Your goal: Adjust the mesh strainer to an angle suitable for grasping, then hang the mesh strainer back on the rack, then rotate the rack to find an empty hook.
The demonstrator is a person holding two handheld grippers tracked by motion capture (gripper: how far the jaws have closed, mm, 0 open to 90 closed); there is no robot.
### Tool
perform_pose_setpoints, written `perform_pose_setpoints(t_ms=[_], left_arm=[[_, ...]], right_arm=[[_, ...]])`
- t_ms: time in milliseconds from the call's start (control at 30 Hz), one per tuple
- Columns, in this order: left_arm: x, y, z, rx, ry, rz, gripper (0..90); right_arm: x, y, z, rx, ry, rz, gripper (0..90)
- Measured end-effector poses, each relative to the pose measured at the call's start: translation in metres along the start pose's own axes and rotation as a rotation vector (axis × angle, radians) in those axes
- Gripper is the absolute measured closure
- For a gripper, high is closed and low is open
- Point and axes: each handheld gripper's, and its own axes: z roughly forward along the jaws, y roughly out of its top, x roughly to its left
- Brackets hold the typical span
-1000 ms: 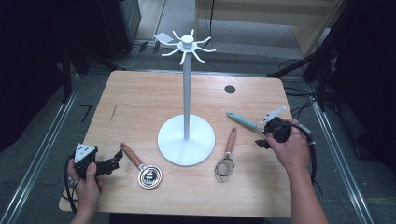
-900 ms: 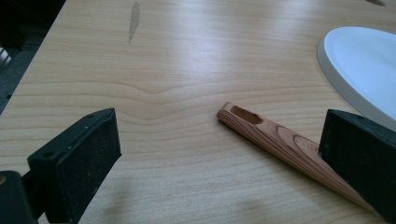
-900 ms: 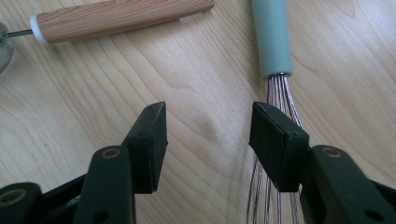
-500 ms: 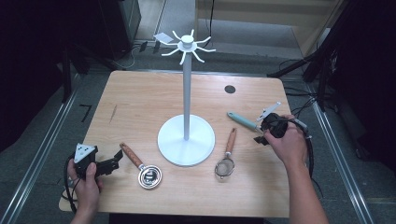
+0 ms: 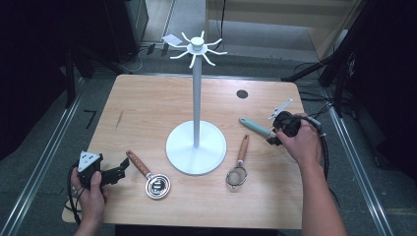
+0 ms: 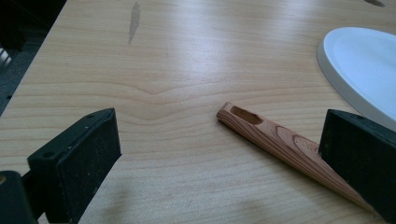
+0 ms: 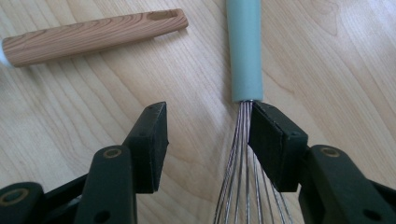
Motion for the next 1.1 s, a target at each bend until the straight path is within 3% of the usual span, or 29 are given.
perform_pose_setpoints(t_ms=[100,633,1100], left_arm=[[0.0,0.0,0.0,0.0,0.0,0.001,0.0],[0.0,0.0,0.0,0.001,-0.006,0.0,0.0],[0.0,0.0,0.0,0.005,-0.008,0.002,0.0]], right_arm=[[-0.001,0.006,0.003,0.017,-0.014,-0.006,46.4],[-0.016,0.03,0.024,0.104,0.027,-0.008,48.1],[-0.028,0.03,0.037,0.133,0.058,0.022,51.1]])
